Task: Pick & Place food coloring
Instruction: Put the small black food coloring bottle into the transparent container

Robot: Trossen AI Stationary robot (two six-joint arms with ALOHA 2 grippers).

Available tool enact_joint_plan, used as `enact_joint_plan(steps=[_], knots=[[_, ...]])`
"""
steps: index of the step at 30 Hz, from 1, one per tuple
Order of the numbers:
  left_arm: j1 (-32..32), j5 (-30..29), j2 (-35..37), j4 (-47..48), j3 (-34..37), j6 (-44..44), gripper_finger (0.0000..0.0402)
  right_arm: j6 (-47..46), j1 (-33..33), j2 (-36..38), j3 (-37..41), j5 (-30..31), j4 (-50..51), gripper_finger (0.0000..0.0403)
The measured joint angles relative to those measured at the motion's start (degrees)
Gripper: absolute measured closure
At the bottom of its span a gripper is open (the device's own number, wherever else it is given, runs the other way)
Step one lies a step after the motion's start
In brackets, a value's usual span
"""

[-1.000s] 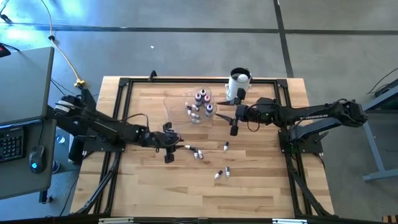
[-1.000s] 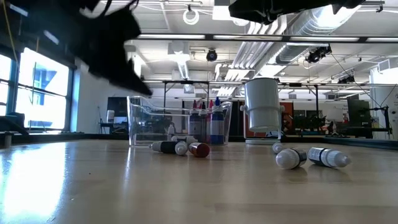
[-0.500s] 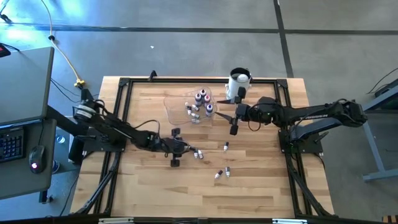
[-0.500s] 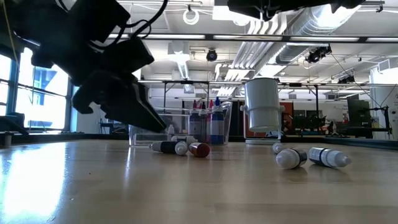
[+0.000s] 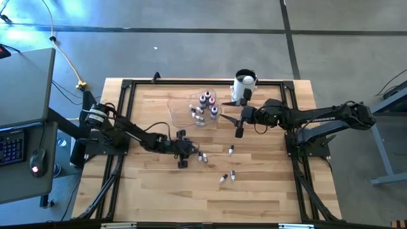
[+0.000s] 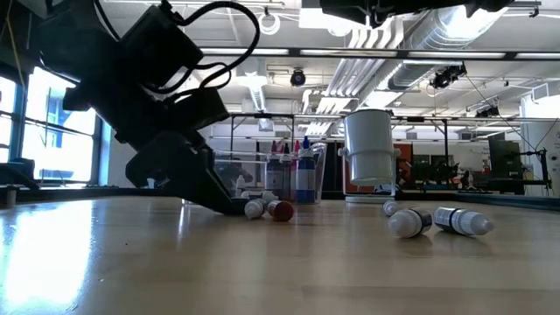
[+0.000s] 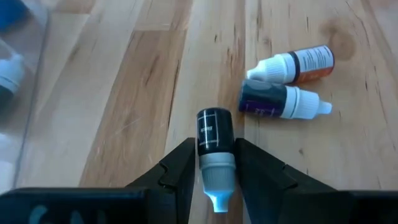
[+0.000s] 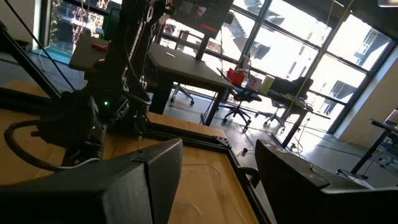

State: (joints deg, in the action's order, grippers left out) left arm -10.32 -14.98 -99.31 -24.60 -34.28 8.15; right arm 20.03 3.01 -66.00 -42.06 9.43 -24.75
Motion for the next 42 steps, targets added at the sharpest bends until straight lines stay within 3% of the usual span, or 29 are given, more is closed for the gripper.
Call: enact_joint_plan(steps=[4, 11, 15, 22, 27, 29, 31, 34, 38, 42], knots=[[1.1, 1.5, 0.0, 0.0, 0.0, 1.1, 0.0297, 0.0, 0.0, 0.0, 0.0, 0.0, 0.0, 0.0206], [0.9, 2.2, -0.1, 0.0, 0.0, 1.1, 0.0346, 0.0, 0.0, 0.0, 0.0, 0.0, 0.0, 0.0206], [1.0, 1.8, 0.3, -2.1, 0.1, 1.1, 0.0336, 0.0, 0.0, 0.0, 0.0, 0.0, 0.0, 0.0206], [1.0, -6.8, 3.6, 3.8, -6.4, -4.6, 0.0315, 0.0, 0.0, 0.0, 0.0, 0.0, 0.0, 0.0206], [3.2, -19.5, 7.3, 17.8, -14.7, -13.7, 0.0332, 0.0, 0.0, 0.0, 0.0, 0.0, 0.1, 0.0206], [5.4, -21.8, 7.4, 24.4, -18.9, -15.4, 0.0333, 0.0, 0.0, 0.0, 0.0, 0.0, 0.1, 0.0206], [8.5, -20.8, 7.3, 32.4, -22.7, -15.3, 0.0330, 0.0, 0.0, 0.0, 0.0, 0.0, 0.1, 0.0206], [14.2, -14.0, 7.4, 39.2, -27.2, -12.2, 0.0322, 0.0, 0.0, 0.0, 0.0, 0.0, 0.1, 0.0206], [21.9, -2.7, 6.9, 40.9, -27.6, -7.5, 0.0316, 0.4, 0.0, 0.0, 0.0, 0.0, 0.3, 0.0206], [27.8, 4.1, 7.0, 41.2, -27.0, -4.9, 0.0315, 1.5, 0.0, 0.0, 0.0, 0.0, 0.4, 0.0206]])
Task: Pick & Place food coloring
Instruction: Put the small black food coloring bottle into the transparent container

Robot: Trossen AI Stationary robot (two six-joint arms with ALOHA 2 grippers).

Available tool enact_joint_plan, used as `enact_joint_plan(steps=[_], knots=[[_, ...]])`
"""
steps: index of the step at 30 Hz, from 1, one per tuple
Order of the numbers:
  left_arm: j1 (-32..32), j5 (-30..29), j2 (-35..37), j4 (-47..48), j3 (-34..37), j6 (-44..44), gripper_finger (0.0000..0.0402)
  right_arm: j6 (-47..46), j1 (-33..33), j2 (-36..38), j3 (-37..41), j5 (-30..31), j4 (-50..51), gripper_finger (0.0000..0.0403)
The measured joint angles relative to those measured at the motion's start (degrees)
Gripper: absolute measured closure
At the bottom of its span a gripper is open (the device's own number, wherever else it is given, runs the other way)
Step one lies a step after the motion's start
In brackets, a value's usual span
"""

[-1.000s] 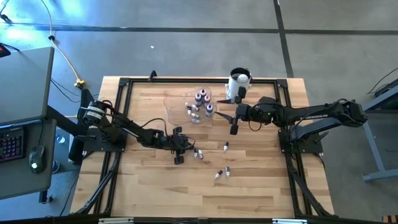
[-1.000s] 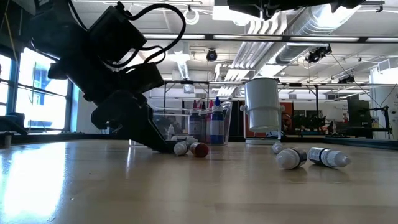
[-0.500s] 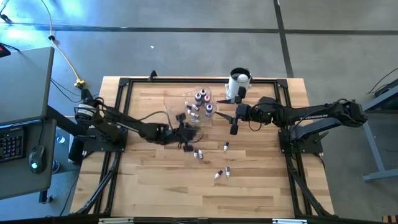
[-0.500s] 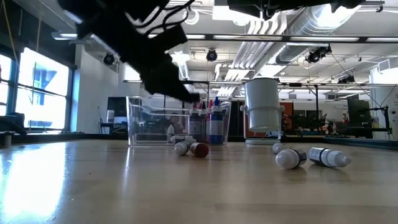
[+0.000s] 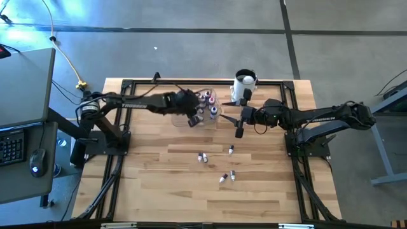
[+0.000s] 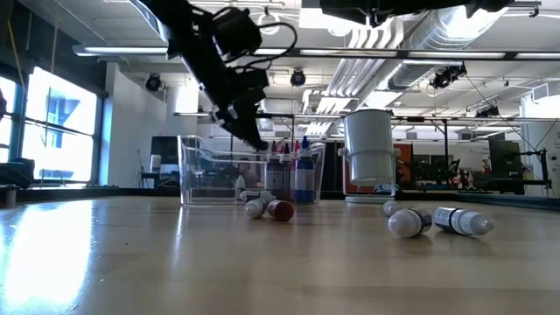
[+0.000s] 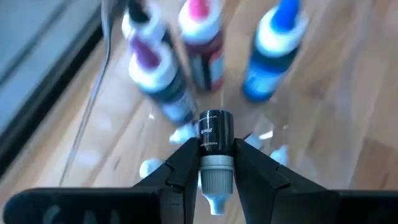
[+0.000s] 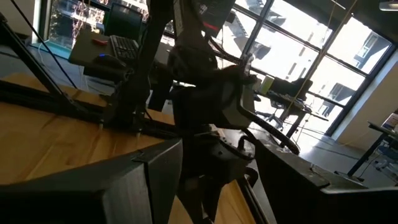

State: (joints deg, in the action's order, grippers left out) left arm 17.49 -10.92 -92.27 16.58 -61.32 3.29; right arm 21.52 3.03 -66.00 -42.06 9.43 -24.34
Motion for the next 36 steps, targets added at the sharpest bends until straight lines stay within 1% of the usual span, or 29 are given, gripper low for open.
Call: enact_joint_plan(steps=[3, 6, 11, 20, 32, 36], knots=[[2.6, 3.9, 0.0, 0.3, 0.7, 0.0, 0.0315, 0.0, 0.0, 0.0, 0.0, 0.0, 0.0, 0.0206], [4.0, 5.9, -0.1, 0.3, 1.1, -0.6, 0.0315, 0.0, 0.0, 0.0, 0.0, 0.0, 0.0, 0.0206], [4.3, 5.6, -2.3, -0.3, 1.1, -4.3, 0.0314, 0.0, 0.0, 0.0, 0.0, 0.0, 0.0, 0.0206], [4.3, 4.9, -8.1, -5.1, 1.1, -6.5, 0.0314, 0.0, 0.0, 0.0, 0.0, 0.0, -0.1, 0.0206], [4.2, 4.6, -8.3, -6.1, 1.0, -8.8, 0.0313, -3.3, 0.0, 0.0, 0.0, -0.1, 2.2, 0.0206], [4.2, 4.6, -8.3, -6.2, 1.0, -8.9, 0.0313, -3.4, 0.0, 0.0, 0.0, -1.8, 4.0, 0.0206]])
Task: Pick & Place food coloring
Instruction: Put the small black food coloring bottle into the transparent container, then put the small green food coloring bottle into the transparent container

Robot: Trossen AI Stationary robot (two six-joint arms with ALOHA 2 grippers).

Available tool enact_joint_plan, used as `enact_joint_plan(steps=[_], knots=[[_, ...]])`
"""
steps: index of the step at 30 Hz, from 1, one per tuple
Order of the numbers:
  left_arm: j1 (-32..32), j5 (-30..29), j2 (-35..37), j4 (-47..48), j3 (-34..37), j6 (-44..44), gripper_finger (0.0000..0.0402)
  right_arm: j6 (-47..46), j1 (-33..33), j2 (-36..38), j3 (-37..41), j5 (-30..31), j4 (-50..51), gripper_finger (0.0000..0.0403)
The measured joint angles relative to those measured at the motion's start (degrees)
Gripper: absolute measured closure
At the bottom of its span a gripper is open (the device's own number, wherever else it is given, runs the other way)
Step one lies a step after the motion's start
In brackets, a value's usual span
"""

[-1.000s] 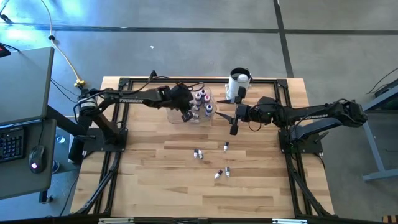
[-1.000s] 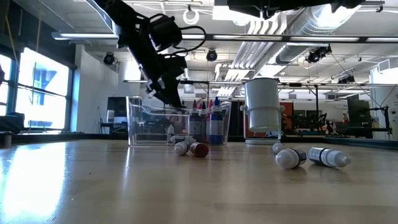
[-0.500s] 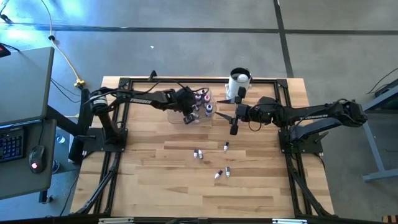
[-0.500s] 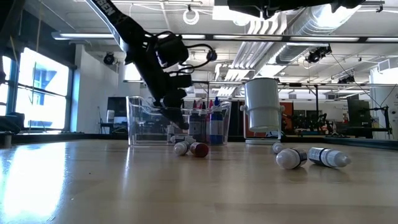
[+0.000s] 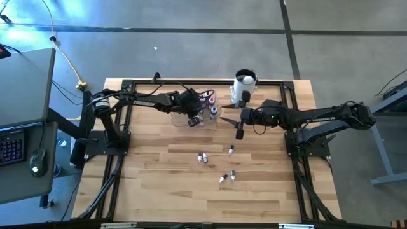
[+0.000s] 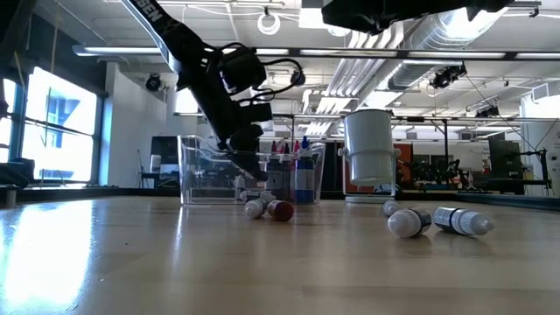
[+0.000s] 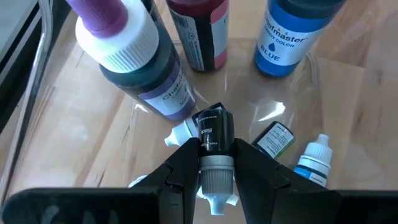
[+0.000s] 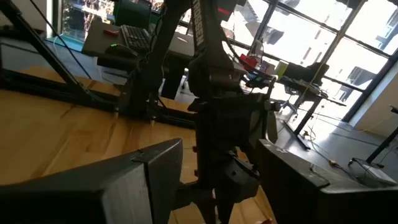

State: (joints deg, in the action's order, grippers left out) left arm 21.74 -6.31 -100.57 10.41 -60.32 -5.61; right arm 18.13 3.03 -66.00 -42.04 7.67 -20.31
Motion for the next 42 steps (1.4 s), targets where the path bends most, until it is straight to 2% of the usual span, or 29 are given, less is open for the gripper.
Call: enact_joint_plan(steps=[11, 18, 30, 33, 36, 39, 42], knots=[[0.0, 4.1, -0.1, 0.1, 0.1, -3.6, 0.0314, 0.0, 0.0, 0.0, 0.0, -0.8, 0.3, 0.0206], [0.0, 3.0, -0.1, -0.3, 0.1, -3.2, 0.0312, 0.3, 0.0, 0.0, 0.0, -0.8, 0.3, 0.0206], [-0.1, 1.7, -0.1, -1.0, 0.1, -2.7, 0.0236, 3.0, 0.0, 0.0, 0.0, -0.8, -0.3, 0.0206], [-0.5, 2.0, 1.1, 3.4, -1.2, -0.5, 0.0234, 3.8, 0.0, 0.0, 0.0, -0.8, 0.0, 0.0206], [-0.8, 2.5, 3.4, 10.3, -5.4, 1.2, 0.0234, 4.5, 0.0, 0.0, 0.0, -0.8, 0.1, 0.0206], [-0.9, 2.6, 4.7, 22.3, -11.0, 2.3, 0.0234, 5.1, 0.0, 0.0, 0.0, -0.8, -0.1, 0.0206], [-0.9, 2.7, 5.2, 35.0, -17.3, 7.0, 0.0234, 5.1, 0.0, 0.0, 0.0, -0.8, -0.1, 0.0206]])
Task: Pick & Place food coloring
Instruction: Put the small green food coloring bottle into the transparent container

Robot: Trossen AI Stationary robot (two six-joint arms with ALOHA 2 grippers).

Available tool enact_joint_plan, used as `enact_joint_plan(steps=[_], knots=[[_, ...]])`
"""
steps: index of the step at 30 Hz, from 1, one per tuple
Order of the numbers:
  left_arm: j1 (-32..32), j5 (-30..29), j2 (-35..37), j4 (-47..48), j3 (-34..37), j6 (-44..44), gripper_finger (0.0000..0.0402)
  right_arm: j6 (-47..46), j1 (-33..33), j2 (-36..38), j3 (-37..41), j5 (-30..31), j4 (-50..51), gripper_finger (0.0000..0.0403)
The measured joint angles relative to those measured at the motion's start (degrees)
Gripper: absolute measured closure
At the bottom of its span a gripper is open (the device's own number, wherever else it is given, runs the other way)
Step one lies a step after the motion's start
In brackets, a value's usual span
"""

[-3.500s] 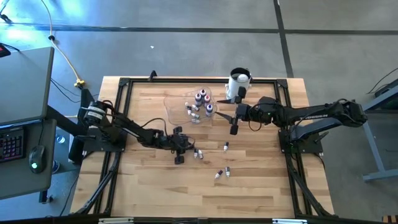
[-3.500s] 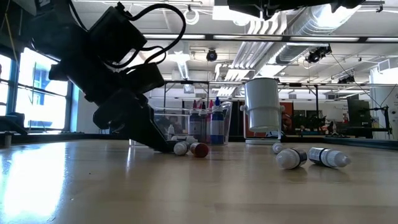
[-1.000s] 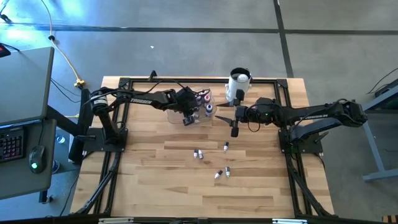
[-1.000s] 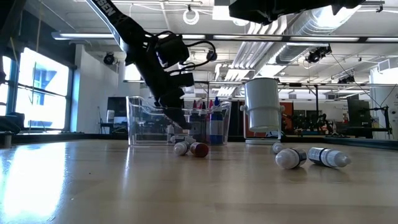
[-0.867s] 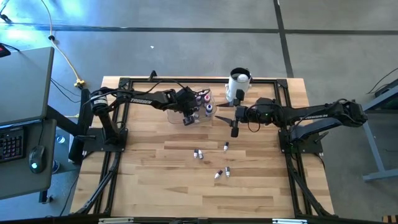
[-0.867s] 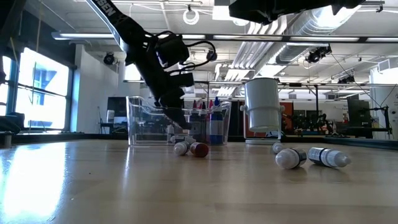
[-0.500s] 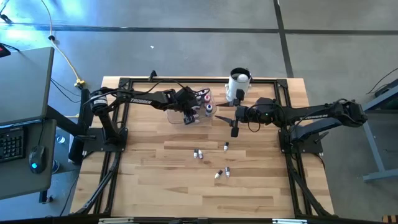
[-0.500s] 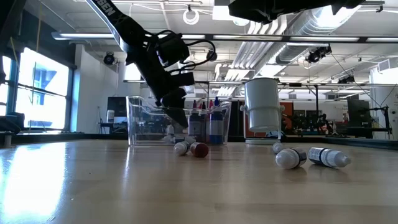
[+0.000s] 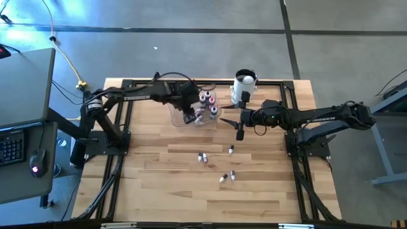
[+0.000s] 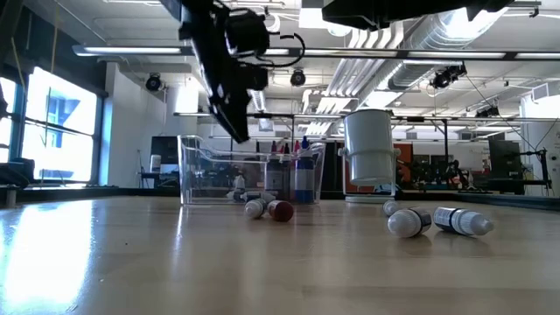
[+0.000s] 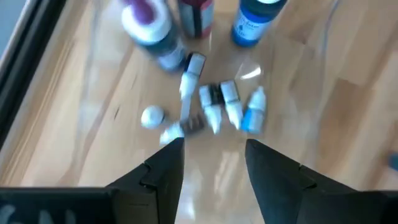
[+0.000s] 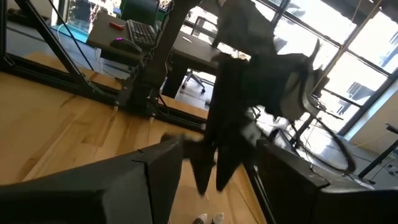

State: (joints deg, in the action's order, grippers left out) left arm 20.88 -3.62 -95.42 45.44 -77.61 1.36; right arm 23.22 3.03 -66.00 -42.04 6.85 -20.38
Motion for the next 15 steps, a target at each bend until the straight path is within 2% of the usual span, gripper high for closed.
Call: enact_joint_plan(steps=[4, 7, 10, 15], knots=[[-1.2, -1.6, 1.3, 11.1, -5.1, 3.2, 0.0234, 0.0, 0.0, 0.0, 0.0, 0.0, 0.1, 0.0206], [-3.9, -4.2, 4.4, 12.9, -5.3, 5.1, 0.0234, 0.0, 0.0, 0.0, 0.0, -1.4, 1.8, 0.0206], [-8.0, -6.4, 9.6, 15.4, -2.9, 7.8, 0.0234, 0.0, 0.0, 0.0, 0.0, -4.0, 4.3, 0.0206], [-17.3, -14.0, 19.2, 13.4, 4.8, 15.6, 0.0234, 0.0, 0.0, 0.0, 0.0, -9.4, 7.2, 0.0206]])
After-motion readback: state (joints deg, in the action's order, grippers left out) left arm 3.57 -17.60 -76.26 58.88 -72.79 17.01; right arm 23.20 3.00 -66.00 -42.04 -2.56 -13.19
